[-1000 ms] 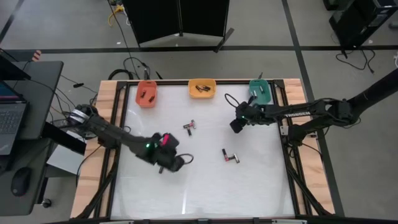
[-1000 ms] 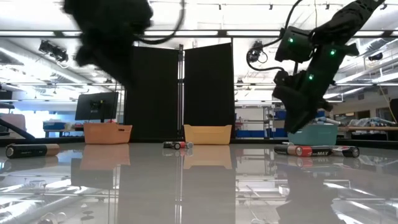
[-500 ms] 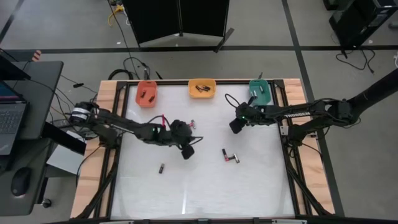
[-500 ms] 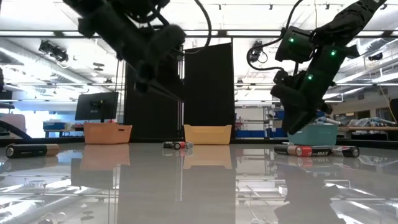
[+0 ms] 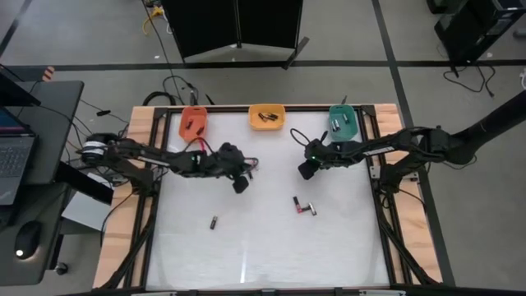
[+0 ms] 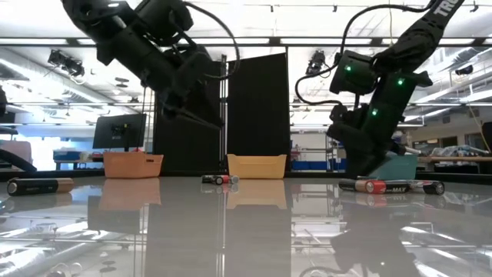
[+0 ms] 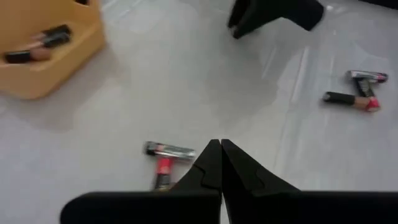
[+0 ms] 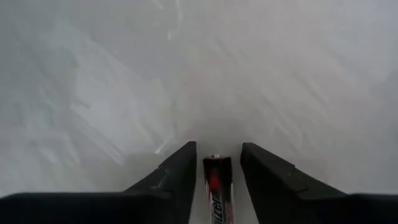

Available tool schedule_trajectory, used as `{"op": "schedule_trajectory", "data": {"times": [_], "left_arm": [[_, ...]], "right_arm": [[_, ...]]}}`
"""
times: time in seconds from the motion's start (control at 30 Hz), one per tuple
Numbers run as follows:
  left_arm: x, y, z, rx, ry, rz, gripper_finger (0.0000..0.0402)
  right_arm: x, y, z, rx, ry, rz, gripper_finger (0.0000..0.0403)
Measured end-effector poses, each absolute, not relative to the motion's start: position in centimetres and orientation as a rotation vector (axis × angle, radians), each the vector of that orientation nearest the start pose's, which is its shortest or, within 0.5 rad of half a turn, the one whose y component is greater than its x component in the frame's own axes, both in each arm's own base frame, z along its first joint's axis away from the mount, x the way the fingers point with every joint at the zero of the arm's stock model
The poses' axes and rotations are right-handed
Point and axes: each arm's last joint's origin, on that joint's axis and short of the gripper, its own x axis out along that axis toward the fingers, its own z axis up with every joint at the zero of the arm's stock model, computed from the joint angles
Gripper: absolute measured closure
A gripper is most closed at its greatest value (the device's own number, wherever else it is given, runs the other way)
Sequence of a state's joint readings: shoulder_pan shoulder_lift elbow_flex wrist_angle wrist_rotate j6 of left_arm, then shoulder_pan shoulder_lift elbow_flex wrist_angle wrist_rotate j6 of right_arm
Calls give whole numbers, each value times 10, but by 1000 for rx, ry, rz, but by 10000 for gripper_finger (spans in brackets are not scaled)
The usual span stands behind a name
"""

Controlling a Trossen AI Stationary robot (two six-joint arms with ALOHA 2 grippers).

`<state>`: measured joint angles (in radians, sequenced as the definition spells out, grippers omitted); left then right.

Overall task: Sort batteries
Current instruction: Put the black battery into the green bin

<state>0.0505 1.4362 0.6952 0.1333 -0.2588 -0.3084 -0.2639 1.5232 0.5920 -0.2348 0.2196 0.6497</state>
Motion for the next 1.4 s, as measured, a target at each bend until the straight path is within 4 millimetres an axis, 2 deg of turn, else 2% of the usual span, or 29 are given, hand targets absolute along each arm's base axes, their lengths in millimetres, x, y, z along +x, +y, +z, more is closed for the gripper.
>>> {"op": "schedule_trajectory", "data": {"times": [0.17, 0.37, 0.57, 0.67, 0.8, 0.87, 0.97, 1.13, 1.27, 1.4], "left_arm": [[264, 36, 194, -216, 525, 428, 397], [250, 42, 203, -201, 475, 441, 397], [237, 42, 207, -195, 452, 443, 397], [234, 41, 210, -174, 454, 437, 397], [233, 41, 211, -145, 462, 430, 397], [233, 41, 212, -127, 464, 425, 397], [232, 41, 210, -112, 485, 422, 397], [232, 40, 210, -111, 488, 392, 397], [232, 42, 210, -121, 488, 375, 397], [233, 42, 211, -143, 476, 380, 396]], "right_arm": [[228, -68, 123, 528, 1003, -754, 343], [225, -67, 135, 484, 1011, -716, 347], [232, -74, 163, 440, 969, -713, 347], [233, -87, 186, 406, 963, -770, 347], [223, -116, 214, 349, 989, -948, 347], [214, -134, 221, 347, 997, -1025, 347], [198, -162, 219, 370, 1003, -1118, 347], [173, -193, 210, 445, 1018, -1246, 347], [165, -209, 199, 502, 1037, -1273, 347], [166, -220, 181, 521, 1090, -1270, 347]]}}
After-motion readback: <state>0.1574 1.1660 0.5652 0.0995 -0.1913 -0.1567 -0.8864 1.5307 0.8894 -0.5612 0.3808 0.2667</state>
